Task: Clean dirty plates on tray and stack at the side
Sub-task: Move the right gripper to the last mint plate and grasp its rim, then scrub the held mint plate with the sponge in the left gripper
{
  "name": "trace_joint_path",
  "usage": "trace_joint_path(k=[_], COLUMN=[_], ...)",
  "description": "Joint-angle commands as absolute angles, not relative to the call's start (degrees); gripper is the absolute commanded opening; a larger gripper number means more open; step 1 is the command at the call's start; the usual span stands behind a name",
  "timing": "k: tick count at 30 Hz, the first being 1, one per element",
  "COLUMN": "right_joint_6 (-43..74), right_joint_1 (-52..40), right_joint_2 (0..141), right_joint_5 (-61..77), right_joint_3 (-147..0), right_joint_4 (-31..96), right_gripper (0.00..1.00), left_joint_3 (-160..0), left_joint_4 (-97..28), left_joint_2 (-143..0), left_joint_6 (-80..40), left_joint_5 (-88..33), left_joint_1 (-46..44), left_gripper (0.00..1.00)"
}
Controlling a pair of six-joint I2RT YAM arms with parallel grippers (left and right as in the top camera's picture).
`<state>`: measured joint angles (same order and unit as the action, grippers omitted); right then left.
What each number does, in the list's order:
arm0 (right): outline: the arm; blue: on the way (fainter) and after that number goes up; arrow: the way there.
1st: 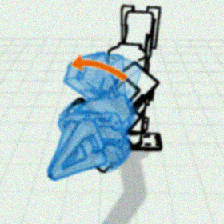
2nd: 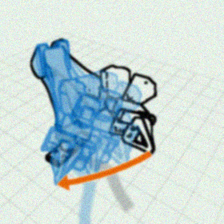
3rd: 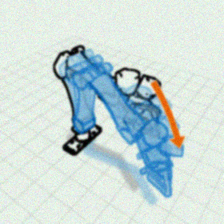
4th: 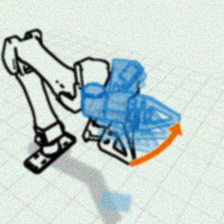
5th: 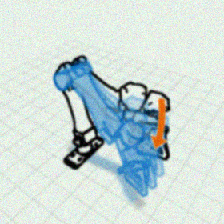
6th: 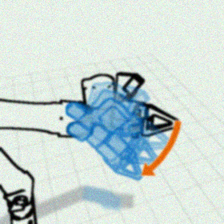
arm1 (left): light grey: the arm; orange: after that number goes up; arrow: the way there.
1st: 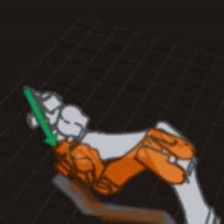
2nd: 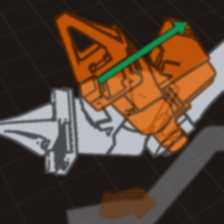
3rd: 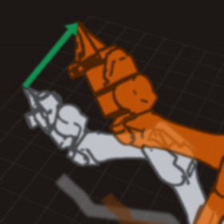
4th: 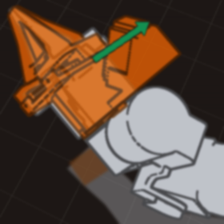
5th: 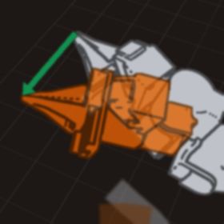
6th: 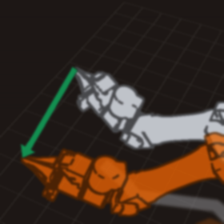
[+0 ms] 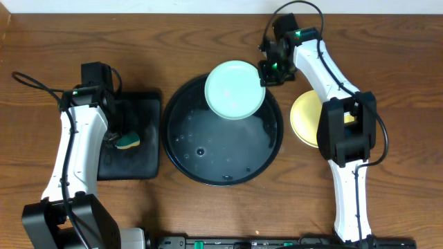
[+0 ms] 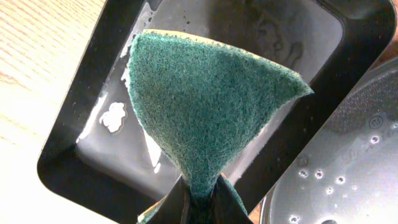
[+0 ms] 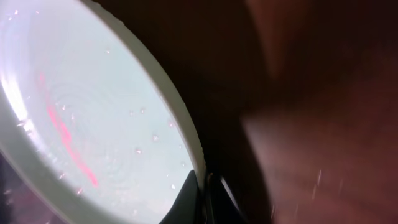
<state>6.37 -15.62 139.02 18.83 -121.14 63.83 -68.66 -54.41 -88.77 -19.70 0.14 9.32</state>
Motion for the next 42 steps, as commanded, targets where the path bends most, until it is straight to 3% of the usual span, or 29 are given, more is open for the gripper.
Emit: trace_joint_path(k=[1, 7, 20, 30, 34, 38, 42], right_joint_6=[11.79, 13.30, 18.39, 8.60, 7.88, 7.62, 7.62], right_joint_1=[-17.39, -21.02, -27.24, -27.20, -26.55, -25.89, -25.45], right_joint_2=[133.34, 132.99, 132.99, 132.97, 132.99, 133.60, 134.39], right_joint_5=[19.73, 18.26, 10.74, 10.22, 8.54, 8.38, 8.38], right_joint_3=[-122.26, -121.69, -115.81, -114.63, -114.61, -114.54, -114.08], right_joint_4=[67.37, 75.20, 78.65, 74.28, 70.39, 68.84, 68.71], right_gripper=[0.01, 0.01, 0.02, 0.41, 0.38, 0.24, 0.18], left_joint_3=[-69.45, -69.45, -69.80, -72.79, -72.77, -72.77, -72.77], left_joint_4=[-54.33, -53.25, -49.36, -48.36, -45.54, -43.13, -42.24], left_joint_2=[-88.73, -88.73, -88.62, -88.18, -88.38, -89.06, -90.13], left_joint_6=[-20.03, -19.99, -19.18, -19.22, -20.45, -22.74, -24.49], left_joint_5=[0.43, 0.45, 0.43, 0.38, -3.25, -4.78, -4.99], left_joint_1=[9.56, 9.56, 4.99, -4.29, -8.43, -10.94, -13.23], left_gripper=[0.08, 0.08, 0.07, 0.07, 0.08, 0.07, 0.08])
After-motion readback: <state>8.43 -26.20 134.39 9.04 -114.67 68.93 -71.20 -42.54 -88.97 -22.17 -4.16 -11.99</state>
